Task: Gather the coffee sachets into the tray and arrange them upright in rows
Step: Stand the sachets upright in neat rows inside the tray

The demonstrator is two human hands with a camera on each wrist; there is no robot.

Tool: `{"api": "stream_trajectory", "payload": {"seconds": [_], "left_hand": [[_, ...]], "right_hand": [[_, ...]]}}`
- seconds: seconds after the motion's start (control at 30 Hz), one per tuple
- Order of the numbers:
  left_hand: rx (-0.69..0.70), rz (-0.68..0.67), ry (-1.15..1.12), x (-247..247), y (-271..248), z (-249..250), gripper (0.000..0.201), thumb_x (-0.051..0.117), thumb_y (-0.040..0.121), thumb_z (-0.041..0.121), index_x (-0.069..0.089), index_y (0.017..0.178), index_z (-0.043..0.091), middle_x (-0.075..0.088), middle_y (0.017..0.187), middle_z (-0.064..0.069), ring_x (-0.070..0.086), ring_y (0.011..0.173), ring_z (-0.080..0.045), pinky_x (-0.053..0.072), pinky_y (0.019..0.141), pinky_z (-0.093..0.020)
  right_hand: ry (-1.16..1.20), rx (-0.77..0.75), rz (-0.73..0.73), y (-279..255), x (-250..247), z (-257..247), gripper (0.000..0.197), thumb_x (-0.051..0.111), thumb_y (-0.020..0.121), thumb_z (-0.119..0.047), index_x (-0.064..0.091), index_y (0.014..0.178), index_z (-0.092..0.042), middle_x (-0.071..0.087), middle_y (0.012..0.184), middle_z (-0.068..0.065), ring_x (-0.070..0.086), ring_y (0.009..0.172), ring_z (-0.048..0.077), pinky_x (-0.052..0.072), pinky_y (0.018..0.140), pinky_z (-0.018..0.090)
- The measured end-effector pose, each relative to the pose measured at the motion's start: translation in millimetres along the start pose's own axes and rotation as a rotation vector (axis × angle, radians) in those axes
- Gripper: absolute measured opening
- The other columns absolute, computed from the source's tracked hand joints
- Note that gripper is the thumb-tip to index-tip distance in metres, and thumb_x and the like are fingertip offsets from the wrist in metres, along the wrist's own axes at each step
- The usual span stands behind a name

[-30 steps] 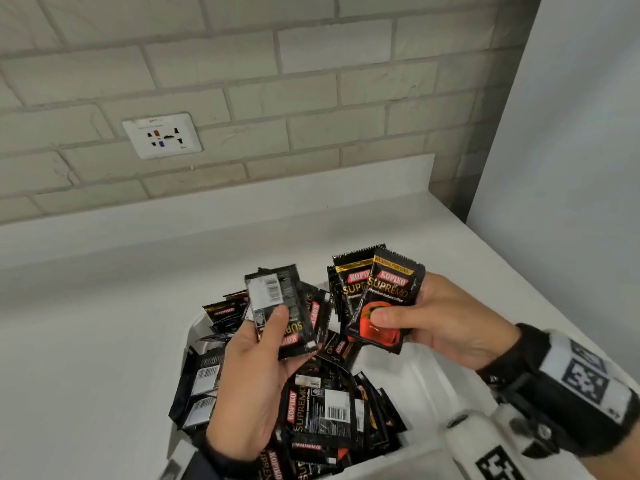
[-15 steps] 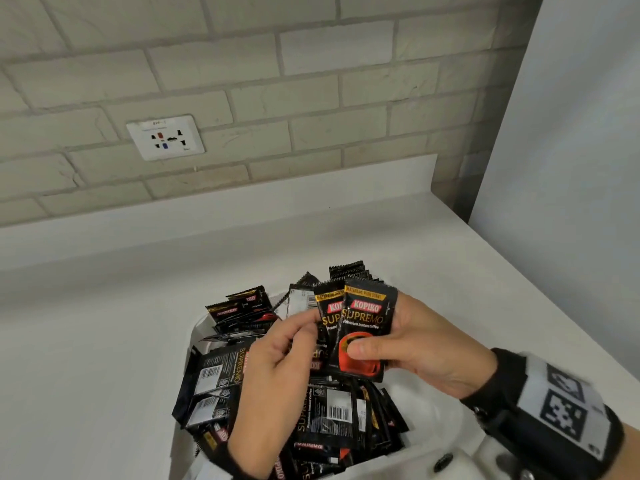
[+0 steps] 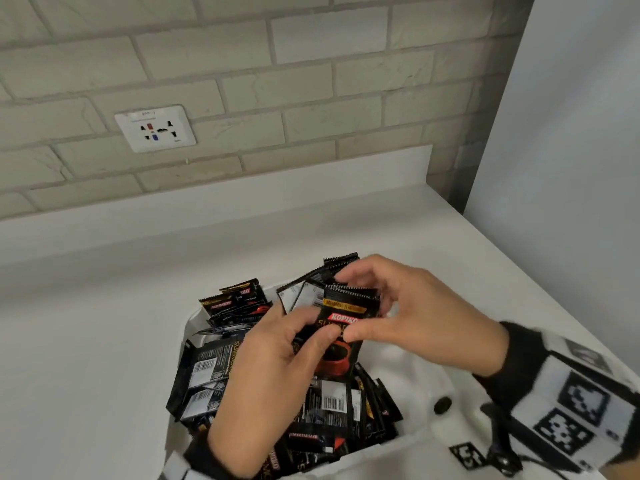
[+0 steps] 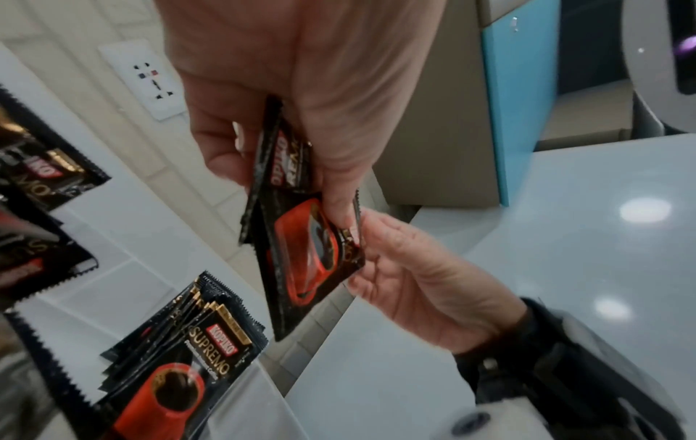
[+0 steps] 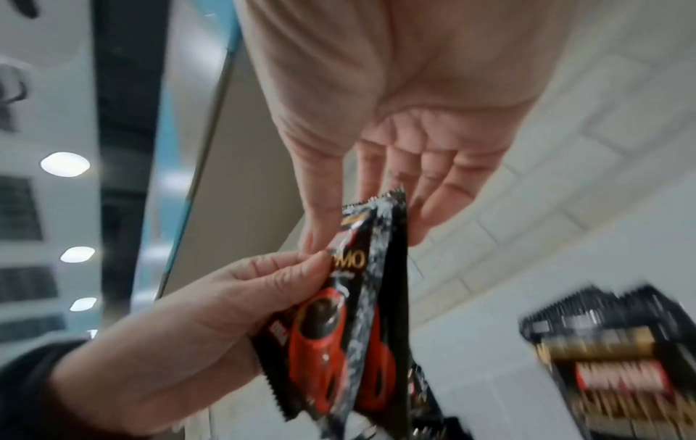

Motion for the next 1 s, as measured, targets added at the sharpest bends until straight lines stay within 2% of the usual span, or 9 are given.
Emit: {"api": "stream_trajectory", "payload": {"seconds": [0.13, 0.23, 0.3, 0.43, 0.57, 0.67, 0.77, 0.87, 1.0], "left_hand": [[0.038, 0.026, 0.098, 0.8, 4.1, 9.1, 0.020, 0.048, 0.065, 0.064, 0.060, 0.078, 0.056, 0.064, 0.079, 0.009, 0.061, 0.071, -0.003, 0.052, 0.064, -0.026], [0.001, 0.100, 0.088, -6.6, 5.1, 12.1, 0.023, 0.053, 0.061, 0.061, 0.058, 0.083, 0.054, 0.061, 0.082, 0.014, 0.061, 0.076, 0.004, 0.047, 0.066, -0.011], [-0.033, 0.162, 0.047, -15.9, 5.2, 11.7, 0.019, 0.062, 0.066, 0.046, 0.063, 0.086, 0.044, 0.057, 0.086, 0.018, 0.056, 0.084, 0.012, 0.044, 0.067, -0.003], [-0.108, 0.244, 0.035, -36.1, 3.2, -1.0, 0.030, 0.068, 0.078, 0.021, 0.058, 0.083, 0.049, 0.057, 0.092, 0.017, 0.057, 0.084, 0.003, 0.041, 0.074, -0.009], [-0.141, 0.283, 0.054, -46.7, -1.3, -4.9, 0.035, 0.067, 0.081, 0.019, 0.056, 0.083, 0.052, 0.055, 0.088, 0.022, 0.049, 0.063, -0.007, 0.045, 0.081, -0.025], [-0.163, 0.280, 0.051, -47.3, -3.3, -8.8, 0.037, 0.067, 0.081, 0.020, 0.055, 0.083, 0.054, 0.054, 0.088, 0.019, 0.055, 0.079, -0.024, 0.042, 0.085, -0.028], [-0.190, 0.263, 0.050, -46.6, -4.2, -10.5, 0.037, 0.067, 0.080, 0.021, 0.055, 0.082, 0.056, 0.054, 0.088, 0.023, 0.051, 0.078, -0.033, 0.042, 0.097, -0.042], [-0.212, 0.246, 0.038, -45.6, -3.2, -6.7, 0.043, 0.066, 0.080, 0.024, 0.058, 0.074, 0.066, 0.055, 0.091, 0.022, 0.049, 0.079, -0.032, 0.041, 0.100, -0.046], [-0.240, 0.247, 0.014, -47.2, -2.6, -4.8, 0.056, 0.066, 0.079, 0.025, 0.047, 0.077, 0.078, 0.058, 0.101, 0.011, 0.052, 0.092, -0.048, 0.040, 0.100, -0.047]], "right_hand": [[-0.194, -0.060, -0.107, 6.1, -3.0, -17.8, 0.036, 0.072, 0.077, -0.023, 0.058, 0.109, -0.030, 0.067, 0.096, -0.011, 0.060, 0.086, 0.000, 0.048, 0.077, 0.020], [-0.223, -0.044, -0.129, 14.7, -11.1, -15.5, 0.027, 0.072, 0.077, -0.017, 0.063, 0.101, -0.025, 0.068, 0.092, -0.009, 0.061, 0.082, 0.001, 0.049, 0.077, 0.023], [-0.203, -0.002, -0.105, 22.4, -20.7, -7.9, 0.022, 0.073, 0.075, -0.015, 0.062, 0.089, -0.028, 0.068, 0.091, -0.009, 0.062, 0.082, 0.004, 0.050, 0.082, 0.028], [-0.223, 0.040, -0.075, 37.8, -33.5, 9.3, 0.027, 0.072, 0.076, -0.011, 0.056, 0.078, -0.032, 0.067, 0.088, -0.008, 0.062, 0.084, 0.008, 0.049, 0.086, 0.033], [-0.414, 0.085, -0.154, 47.6, -25.8, 25.2, 0.020, 0.069, 0.079, -0.013, 0.061, 0.094, -0.023, 0.062, 0.090, -0.008, 0.057, 0.083, 0.010, 0.046, 0.080, 0.027], [-0.692, 0.104, -0.279, 50.6, -12.0, 35.3, 0.021, 0.062, 0.085, -0.017, 0.058, 0.105, -0.024, 0.055, 0.092, -0.007, 0.052, 0.084, 0.014, 0.041, 0.071, 0.028], [-0.913, 0.092, -0.383, 53.1, 1.4, 41.8, 0.018, 0.053, 0.088, -0.014, 0.052, 0.105, -0.021, 0.052, 0.094, -0.001, 0.047, 0.078, 0.017, 0.034, 0.060, 0.026], [-1.000, 0.046, -0.422, 58.0, 14.5, 41.4, 0.015, 0.048, 0.088, -0.009, 0.045, 0.096, -0.022, 0.042, 0.084, -0.003, 0.045, 0.075, 0.020, 0.028, 0.050, 0.023], [-1.042, -0.005, -0.400, 71.4, 24.9, 37.6, 0.016, 0.048, 0.086, -0.005, 0.050, 0.100, -0.014, 0.053, 0.092, 0.004, 0.044, 0.070, 0.020, 0.027, 0.047, 0.024]]}}
Point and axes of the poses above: each hand's wrist, its own y-axis towards the middle knuckle, its own x-axis out of the palm, z = x × y, the point moved 5 cm from there along y, towards the middle knuckle
